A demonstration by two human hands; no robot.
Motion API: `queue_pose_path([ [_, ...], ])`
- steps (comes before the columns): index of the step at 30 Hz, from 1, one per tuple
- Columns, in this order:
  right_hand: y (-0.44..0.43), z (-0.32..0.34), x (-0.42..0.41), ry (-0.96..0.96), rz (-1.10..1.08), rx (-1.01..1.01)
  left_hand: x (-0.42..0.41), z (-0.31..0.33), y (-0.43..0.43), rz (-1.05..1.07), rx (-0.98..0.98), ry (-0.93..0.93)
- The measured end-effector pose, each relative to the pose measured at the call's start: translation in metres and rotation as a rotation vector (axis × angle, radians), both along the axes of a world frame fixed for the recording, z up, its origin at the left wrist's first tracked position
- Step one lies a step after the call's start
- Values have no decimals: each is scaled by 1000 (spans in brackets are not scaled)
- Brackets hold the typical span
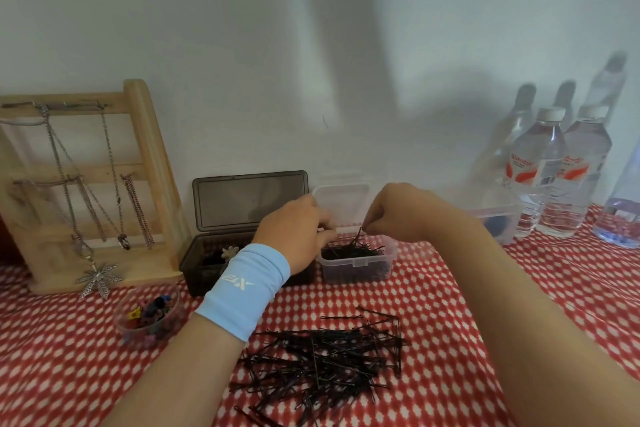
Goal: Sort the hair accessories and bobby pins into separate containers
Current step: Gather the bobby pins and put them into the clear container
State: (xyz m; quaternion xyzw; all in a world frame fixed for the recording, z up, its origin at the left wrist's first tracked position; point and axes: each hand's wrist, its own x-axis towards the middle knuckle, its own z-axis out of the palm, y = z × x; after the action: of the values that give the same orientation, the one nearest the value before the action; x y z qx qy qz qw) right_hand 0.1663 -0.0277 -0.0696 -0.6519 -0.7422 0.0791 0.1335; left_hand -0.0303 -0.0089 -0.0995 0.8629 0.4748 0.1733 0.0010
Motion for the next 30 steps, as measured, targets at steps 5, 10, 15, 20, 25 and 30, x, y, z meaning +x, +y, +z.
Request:
queue_pose_path([
  [5,3,0,-4,-32,11,2,4,-6,-4,-36,-25,36],
  [10,0,5,-14,2,100,-64,-8,4,-8,-31,14,-141],
  [15,-1,-5,-20,-139,70,-165,-21,12,-25,-77,-51,-91],
  [20,-21,18,-39,-9,77,-11,-43,11,-53,-124,-177,-157],
  [25,-49,24,-66,-51,242,-250,-52,-6,-68,-106,-388,95],
  [30,-75,-5,-74,-420,311,-527,-52,-22,-82,-79,-453,319],
])
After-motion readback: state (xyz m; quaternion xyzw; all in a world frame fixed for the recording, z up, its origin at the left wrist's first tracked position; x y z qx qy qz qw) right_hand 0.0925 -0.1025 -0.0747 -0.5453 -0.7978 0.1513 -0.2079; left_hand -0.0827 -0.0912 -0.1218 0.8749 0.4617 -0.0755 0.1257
